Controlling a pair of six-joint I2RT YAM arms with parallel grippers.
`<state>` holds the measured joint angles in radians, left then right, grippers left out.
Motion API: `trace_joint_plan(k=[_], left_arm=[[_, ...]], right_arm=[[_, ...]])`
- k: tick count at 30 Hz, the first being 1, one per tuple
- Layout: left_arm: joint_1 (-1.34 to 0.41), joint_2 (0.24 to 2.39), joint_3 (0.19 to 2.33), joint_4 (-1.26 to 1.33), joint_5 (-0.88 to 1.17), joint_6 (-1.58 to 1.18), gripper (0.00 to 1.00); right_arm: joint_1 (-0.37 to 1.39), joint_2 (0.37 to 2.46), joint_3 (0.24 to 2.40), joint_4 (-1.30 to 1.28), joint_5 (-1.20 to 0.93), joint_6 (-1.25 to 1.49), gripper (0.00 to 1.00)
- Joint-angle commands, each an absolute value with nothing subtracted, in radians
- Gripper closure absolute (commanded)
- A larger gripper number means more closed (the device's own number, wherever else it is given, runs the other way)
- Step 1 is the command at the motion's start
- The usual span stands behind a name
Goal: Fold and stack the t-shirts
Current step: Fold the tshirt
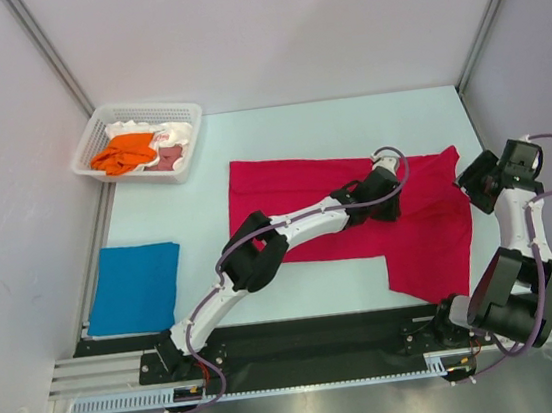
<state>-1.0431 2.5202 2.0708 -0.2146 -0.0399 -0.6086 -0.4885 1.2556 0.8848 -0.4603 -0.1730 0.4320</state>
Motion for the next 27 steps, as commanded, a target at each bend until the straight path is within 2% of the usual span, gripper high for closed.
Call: trace_joint_plan(k=[1, 2, 8, 13, 15, 16, 17, 18, 21, 27], left_arm=[[-1.049, 2.542, 2.109, -0.245, -0.017, -0.597, 0.67], [-1.049, 2.539, 2.109, -0.245, -0.011, -0.597, 0.74], [-1.048, 2.514, 2.095, -0.241, -0.009, -0.568, 0.97], [-1.037, 2.476, 2.028, -0.216, 0.017, -0.563, 1.0], [-1.032, 2.448, 1.993, -0.193, 0.041, -0.56, 0.9], [-1.029, 2.442, 1.985, -0.184, 0.054, -0.561, 0.8], [-1.028, 2.438, 1.979, -0.17, 0.063, -0.563, 0.62], [-1.028, 2.434, 1.976, -0.155, 0.089, -0.564, 0.55], [-1.028, 2.448, 1.983, -0.144, 0.109, -0.58, 0.49], [-1.029, 2.494, 2.025, -0.137, 0.146, -0.61, 0.47]], right_arm=[[-0.495, 1.227, 0.881, -0.474, -0.16, 0.416, 0.34], [-0.495, 1.229, 0.881, -0.479, -0.135, 0.416, 0.34], [-0.528, 1.258, 0.833, -0.471, -0.115, 0.452, 0.35], [-0.554, 1.293, 0.801, -0.453, -0.127, 0.463, 0.36], [-0.561, 1.302, 0.784, -0.443, -0.13, 0.46, 0.37], [-0.571, 1.308, 0.778, -0.439, -0.13, 0.46, 0.37], [-0.574, 1.313, 0.775, -0.433, -0.135, 0.46, 0.36], [-0.583, 1.321, 0.761, -0.416, -0.149, 0.46, 0.35], [-0.597, 1.35, 0.756, -0.393, -0.172, 0.468, 0.34], [-0.637, 1.404, 0.762, -0.356, -0.218, 0.485, 0.28]])
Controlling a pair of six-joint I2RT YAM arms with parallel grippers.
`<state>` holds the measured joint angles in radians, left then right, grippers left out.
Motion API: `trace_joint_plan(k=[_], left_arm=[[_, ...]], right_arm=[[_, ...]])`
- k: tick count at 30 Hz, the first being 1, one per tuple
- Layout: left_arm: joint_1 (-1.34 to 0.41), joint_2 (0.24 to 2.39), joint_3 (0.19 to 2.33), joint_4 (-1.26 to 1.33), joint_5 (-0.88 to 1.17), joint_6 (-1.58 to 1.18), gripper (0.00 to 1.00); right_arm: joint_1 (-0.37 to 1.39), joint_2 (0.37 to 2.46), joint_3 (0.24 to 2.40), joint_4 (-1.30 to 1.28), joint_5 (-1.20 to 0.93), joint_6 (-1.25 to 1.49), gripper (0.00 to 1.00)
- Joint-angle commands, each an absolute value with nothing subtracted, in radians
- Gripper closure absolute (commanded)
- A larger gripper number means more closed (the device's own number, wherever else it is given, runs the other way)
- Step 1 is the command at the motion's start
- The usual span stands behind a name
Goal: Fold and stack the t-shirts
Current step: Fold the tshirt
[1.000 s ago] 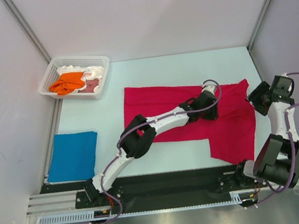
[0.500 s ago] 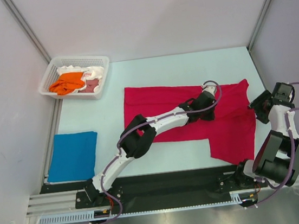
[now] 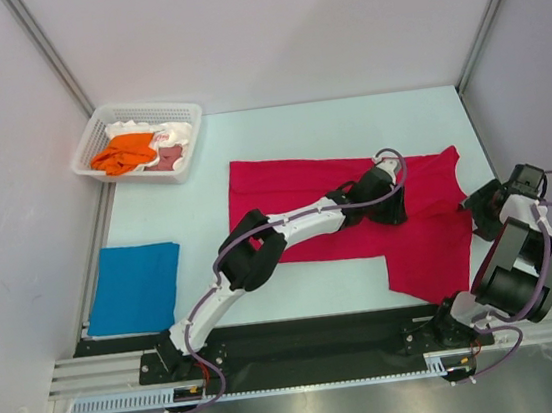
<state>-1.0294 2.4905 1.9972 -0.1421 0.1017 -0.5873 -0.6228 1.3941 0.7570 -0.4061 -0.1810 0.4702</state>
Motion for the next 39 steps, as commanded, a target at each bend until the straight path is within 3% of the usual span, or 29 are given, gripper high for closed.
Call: trace_joint_plan(k=[1, 4, 10, 16, 28, 33, 36, 37, 39], left_arm=[[-1.031, 2.508, 2.029, -0.137, 0.149, -0.611, 0.47], [-1.032, 2.528, 2.049, -0.143, 0.143, -0.612, 0.49], [-1.022, 2.56, 2.089, -0.169, 0.11, -0.614, 0.66], [-1.003, 2.527, 2.088, -0.198, 0.083, -0.589, 1.0], [-0.991, 2.332, 1.824, -0.085, 0.058, -0.572, 1.0], [-0.977, 2.336, 1.799, -0.057, 0.123, -0.583, 0.98], [-0.971, 2.335, 1.796, -0.038, 0.152, -0.584, 0.87], [-0.969, 2.335, 1.795, -0.022, 0.164, -0.584, 0.77], [-0.966, 2.333, 1.787, -0.008, 0.187, -0.583, 0.69]], right_arm=[[-0.637, 1.405, 0.764, -0.353, -0.218, 0.483, 0.28], [-0.638, 1.413, 0.764, -0.347, -0.23, 0.48, 0.28], [-0.64, 1.394, 0.77, -0.345, -0.224, 0.469, 0.28], [-0.64, 1.397, 0.773, -0.35, -0.221, 0.463, 0.3], [-0.64, 1.362, 0.765, -0.362, -0.218, 0.459, 0.49], [-0.64, 1.379, 0.753, -0.359, -0.252, 0.465, 0.48], [-0.638, 1.391, 0.724, -0.339, -0.27, 0.459, 0.43], [-0.638, 1.394, 0.718, -0.334, -0.268, 0.457, 0.43], [-0.638, 1.404, 0.703, -0.321, -0.264, 0.45, 0.43]])
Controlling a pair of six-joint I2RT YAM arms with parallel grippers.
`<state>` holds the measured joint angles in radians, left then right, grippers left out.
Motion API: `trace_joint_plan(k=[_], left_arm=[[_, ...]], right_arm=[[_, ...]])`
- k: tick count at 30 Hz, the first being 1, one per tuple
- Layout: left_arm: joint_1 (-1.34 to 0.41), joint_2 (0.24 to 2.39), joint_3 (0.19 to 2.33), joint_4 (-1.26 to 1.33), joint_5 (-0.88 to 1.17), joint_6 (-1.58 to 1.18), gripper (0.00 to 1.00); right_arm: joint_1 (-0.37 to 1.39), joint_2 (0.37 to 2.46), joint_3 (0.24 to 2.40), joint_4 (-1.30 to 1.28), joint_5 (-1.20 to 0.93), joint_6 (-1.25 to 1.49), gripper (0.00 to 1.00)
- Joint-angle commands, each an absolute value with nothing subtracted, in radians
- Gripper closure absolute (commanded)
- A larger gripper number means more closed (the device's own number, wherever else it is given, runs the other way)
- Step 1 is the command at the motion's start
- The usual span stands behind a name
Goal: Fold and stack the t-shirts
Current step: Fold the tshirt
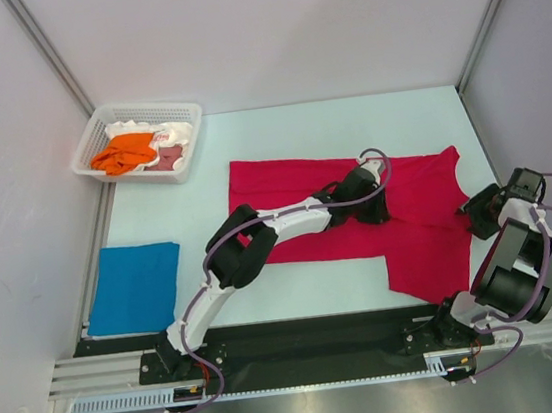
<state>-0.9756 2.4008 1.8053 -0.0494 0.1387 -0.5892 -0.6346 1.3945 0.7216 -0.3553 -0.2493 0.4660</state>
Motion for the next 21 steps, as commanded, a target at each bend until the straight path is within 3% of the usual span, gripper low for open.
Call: trace_joint_plan(k=[1, 4, 21], left_arm=[[-0.965, 2.333, 1.784, -0.005, 0.195, -0.583, 0.62], [-0.954, 2.347, 1.778, 0.055, 0.251, -0.604, 0.54], [-0.931, 2.417, 1.835, 0.06, 0.316, -0.692, 0.5]], right_arm=[[-0.638, 1.417, 0.703, -0.315, -0.262, 0.448, 0.44], [-0.627, 1.442, 0.7, -0.293, -0.268, 0.448, 0.46], [-0.58, 1.502, 0.709, -0.245, -0.218, 0.448, 0.58]])
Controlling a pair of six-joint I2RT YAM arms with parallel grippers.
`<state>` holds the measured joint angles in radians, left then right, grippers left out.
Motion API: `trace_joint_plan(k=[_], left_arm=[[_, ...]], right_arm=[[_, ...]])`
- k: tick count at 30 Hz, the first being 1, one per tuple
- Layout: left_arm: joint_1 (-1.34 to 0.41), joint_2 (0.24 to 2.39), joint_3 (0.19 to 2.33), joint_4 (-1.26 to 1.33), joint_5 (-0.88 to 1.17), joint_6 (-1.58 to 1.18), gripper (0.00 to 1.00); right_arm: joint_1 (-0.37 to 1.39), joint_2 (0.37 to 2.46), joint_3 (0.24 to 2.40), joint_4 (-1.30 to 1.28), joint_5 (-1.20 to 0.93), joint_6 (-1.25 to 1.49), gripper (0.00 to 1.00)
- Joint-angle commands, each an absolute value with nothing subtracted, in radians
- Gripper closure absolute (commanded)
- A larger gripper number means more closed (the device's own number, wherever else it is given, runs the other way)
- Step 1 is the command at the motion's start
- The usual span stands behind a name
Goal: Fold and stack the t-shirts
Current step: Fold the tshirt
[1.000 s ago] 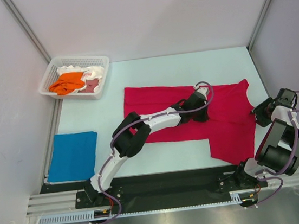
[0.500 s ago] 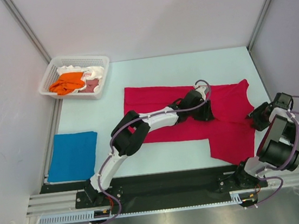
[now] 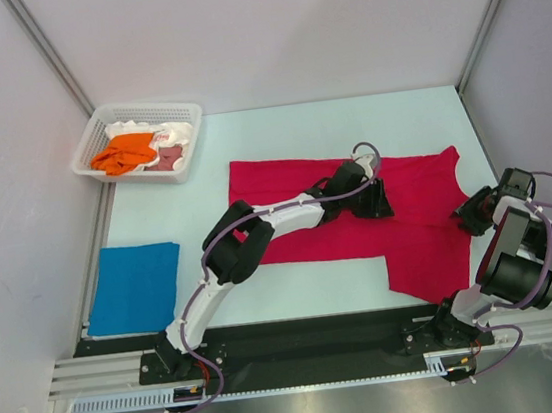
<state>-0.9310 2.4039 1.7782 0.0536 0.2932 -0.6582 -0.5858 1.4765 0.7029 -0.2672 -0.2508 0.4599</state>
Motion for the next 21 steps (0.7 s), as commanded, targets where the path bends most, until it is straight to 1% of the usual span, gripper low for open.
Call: trace_joint_plan(k=[1, 6, 12, 14, 15, 17, 18, 20, 21], left_arm=[[-0.93, 2.424, 1.841, 0.06, 0.324, -0.698, 0.5], [-0.931, 2.457, 1.874, 0.058, 0.339, -0.729, 0.54], [-0.934, 2.488, 1.907, 0.055, 0.353, -0.739, 0.67], [-0.934, 2.49, 1.916, 0.055, 0.354, -0.742, 0.69], [-0.934, 2.494, 1.919, 0.055, 0.356, -0.742, 0.71], [-0.934, 2.494, 1.922, 0.054, 0.357, -0.742, 0.73], [-0.934, 2.493, 1.925, 0.054, 0.357, -0.741, 0.75], [-0.934, 2.49, 1.924, 0.052, 0.357, -0.739, 0.77], [-0.934, 2.49, 1.924, 0.052, 0.357, -0.739, 0.78]], right_arm=[[-0.58, 1.5, 0.709, -0.244, -0.218, 0.448, 0.59], [-0.578, 1.506, 0.707, -0.233, -0.212, 0.442, 0.61], [-0.574, 1.496, 0.712, -0.221, -0.227, 0.437, 0.64], [-0.572, 1.49, 0.715, -0.222, -0.227, 0.439, 0.65], [-0.571, 1.491, 0.716, -0.224, -0.226, 0.439, 0.67], [-0.568, 1.491, 0.719, -0.227, -0.227, 0.44, 0.69], [-0.565, 1.493, 0.722, -0.232, -0.227, 0.44, 0.73], [-0.563, 1.491, 0.724, -0.242, -0.221, 0.44, 0.75], [-0.56, 1.482, 0.723, -0.248, -0.209, 0.442, 0.79]])
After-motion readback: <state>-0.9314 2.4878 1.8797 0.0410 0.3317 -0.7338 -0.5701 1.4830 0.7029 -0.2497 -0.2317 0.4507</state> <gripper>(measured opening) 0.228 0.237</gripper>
